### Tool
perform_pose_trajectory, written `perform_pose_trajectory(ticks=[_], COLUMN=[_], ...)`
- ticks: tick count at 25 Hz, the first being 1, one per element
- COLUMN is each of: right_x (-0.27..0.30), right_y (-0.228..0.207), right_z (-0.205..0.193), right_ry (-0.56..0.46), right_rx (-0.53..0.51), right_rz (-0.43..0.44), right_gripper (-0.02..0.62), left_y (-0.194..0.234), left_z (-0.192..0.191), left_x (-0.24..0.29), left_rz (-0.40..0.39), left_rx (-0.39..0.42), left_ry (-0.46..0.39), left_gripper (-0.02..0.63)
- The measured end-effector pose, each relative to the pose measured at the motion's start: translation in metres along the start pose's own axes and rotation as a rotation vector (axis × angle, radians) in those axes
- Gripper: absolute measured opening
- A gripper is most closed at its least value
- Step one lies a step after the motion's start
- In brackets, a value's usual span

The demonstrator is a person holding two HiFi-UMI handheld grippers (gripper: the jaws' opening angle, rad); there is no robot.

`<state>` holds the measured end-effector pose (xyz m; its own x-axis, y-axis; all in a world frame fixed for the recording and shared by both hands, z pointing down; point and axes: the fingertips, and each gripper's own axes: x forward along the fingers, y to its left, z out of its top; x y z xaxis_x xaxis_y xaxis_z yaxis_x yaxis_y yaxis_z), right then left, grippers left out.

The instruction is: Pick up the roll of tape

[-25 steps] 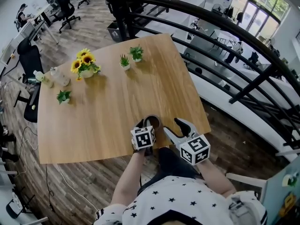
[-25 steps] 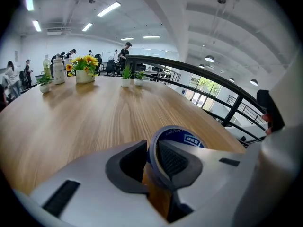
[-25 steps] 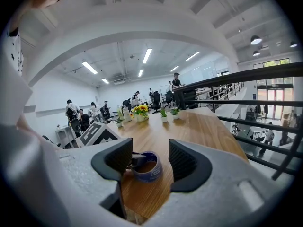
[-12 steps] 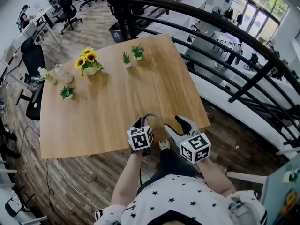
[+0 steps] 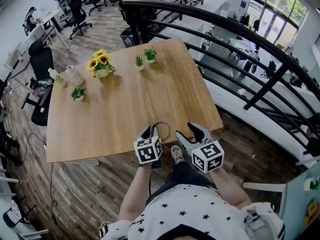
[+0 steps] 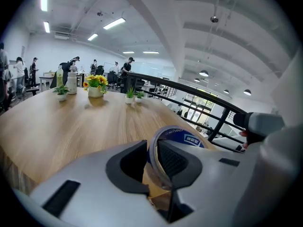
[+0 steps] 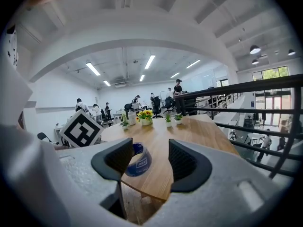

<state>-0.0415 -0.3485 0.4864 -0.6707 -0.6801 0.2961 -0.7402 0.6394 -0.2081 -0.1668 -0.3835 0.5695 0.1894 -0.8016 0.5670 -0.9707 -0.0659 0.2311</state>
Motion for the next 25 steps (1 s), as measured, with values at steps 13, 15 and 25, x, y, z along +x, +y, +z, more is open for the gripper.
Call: perform_pose_trajectory(ticks=[13, 15, 25], right_x=[-0.041, -0.048, -0.080], right_y=[0.048, 0.055, 0.086], right_z=[-0.008, -0.010, -0.013], right_ry=[-0.025, -0.031, -0.067], right_rx=[-0.041, -0.045, -0.066], right_rz=[-0.003, -0.002, 0.007], right_gripper=[0.222, 0.222, 0.222], left_y=[-0.004, -0.006, -0.013], left_z=[-0.008, -0.012, -0.028], left_x=[-0.098, -0.111, -0.176], left_rz=[-0.030, -0.033, -0.067], left_rx=[-0.023, -0.023, -0.041], left_ry=[-0.097, -0.106, -0.167], left_gripper=[0.067, 0.067, 0.067])
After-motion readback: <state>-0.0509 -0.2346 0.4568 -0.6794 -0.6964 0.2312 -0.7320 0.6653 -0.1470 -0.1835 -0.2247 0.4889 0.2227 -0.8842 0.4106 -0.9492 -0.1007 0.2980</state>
